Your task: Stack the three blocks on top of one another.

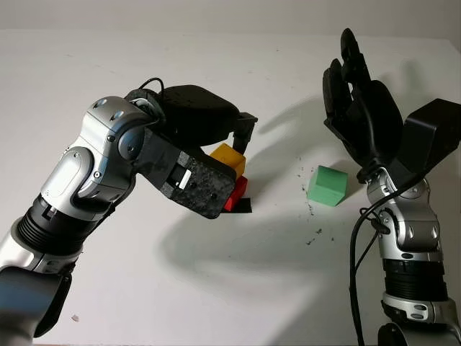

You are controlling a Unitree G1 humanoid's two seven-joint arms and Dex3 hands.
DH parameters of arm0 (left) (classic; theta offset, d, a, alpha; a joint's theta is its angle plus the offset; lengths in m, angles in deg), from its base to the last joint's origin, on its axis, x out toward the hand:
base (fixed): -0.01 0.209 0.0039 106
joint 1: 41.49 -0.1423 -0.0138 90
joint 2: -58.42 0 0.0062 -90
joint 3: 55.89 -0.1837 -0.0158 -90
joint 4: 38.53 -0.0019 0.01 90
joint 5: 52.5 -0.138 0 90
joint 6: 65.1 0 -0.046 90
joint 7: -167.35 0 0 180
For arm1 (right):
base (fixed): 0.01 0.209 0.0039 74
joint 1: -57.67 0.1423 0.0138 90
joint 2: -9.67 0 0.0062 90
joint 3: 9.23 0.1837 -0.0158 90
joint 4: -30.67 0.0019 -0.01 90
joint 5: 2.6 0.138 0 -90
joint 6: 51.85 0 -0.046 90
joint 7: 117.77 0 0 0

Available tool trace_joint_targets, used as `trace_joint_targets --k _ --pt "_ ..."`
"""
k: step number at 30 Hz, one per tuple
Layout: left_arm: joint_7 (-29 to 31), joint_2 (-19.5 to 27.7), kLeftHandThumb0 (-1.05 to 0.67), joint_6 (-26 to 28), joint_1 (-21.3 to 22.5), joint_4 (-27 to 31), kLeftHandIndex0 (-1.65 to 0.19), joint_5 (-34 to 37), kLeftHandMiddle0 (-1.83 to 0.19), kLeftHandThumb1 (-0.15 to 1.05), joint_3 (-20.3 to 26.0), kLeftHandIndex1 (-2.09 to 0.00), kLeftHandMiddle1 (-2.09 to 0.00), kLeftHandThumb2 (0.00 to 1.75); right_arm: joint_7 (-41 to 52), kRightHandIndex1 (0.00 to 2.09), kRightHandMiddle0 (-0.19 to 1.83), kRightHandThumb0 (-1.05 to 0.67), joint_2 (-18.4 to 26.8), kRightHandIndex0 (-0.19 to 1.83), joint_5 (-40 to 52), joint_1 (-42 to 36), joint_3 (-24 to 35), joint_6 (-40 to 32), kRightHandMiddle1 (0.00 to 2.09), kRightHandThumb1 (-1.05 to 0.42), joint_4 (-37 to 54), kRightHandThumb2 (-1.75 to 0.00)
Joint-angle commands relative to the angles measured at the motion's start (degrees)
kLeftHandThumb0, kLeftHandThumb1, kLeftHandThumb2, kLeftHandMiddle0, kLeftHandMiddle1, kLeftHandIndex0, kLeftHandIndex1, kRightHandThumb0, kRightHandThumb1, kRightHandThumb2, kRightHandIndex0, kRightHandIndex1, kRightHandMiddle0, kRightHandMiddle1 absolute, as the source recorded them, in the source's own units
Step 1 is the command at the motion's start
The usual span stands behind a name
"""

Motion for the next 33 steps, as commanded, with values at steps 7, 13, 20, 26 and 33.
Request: trace_joint_targets --k 7,13,20,26,33 --pt "0.6 -0.3 -0.36 0.4 1.9 0.9 -0.24 0.3 -0.12 1.05 -0.2 -1.52 -0.92 0.06 0.1 0.00 -0.19 -0.62 -0.2 -0.19 0.0 -0.3 0.1 1.0 0.00 -1.05 0.8 -0.62" --pt "0.8 -0.8 -0.37 0.5 2.6 0.5 -0.18 0.9 -0.15 1.05 -0.2 -1.63 -0.74 0.10 -0.1 0.00 -0.19 -0.63 -0.4 -0.19 0.1 -0.3 0.1 0.4 0.00 -1.05 1.0 -0.62" --pt "1.6 -1.0 -0.34 1.2 2.6 0.2 -0.23 1.8 -0.16 1.05 -0.5 -1.56 -0.73 0.11 1.0 0.00 -0.19 -0.61 0.0 -0.19 0.3 -0.2 0.3 1.6 0.00 -1.05 0.4 -0.64" --pt "1.9 -1.3 -0.33 1.5 2.6 0.3 -0.23 1.6 -0.15 1.05 -0.6 -1.55 -0.73 0.10 1.1 0.00 -0.19 -0.60 0.1 -0.19 -0.4 -0.4 0.1 1.6 0.00 -1.05 0.4 -0.66" --pt "2.1 -1.2 -0.34 1.6 2.2 0.5 -0.24 1.4 -0.15 1.04 -0.8 -1.55 -0.72 0.07 1.8 0.00 -0.19 -0.60 0.1 -0.19 -0.1 -0.3 0.2 1.4 0.00 -1.05 0.2 -0.65"
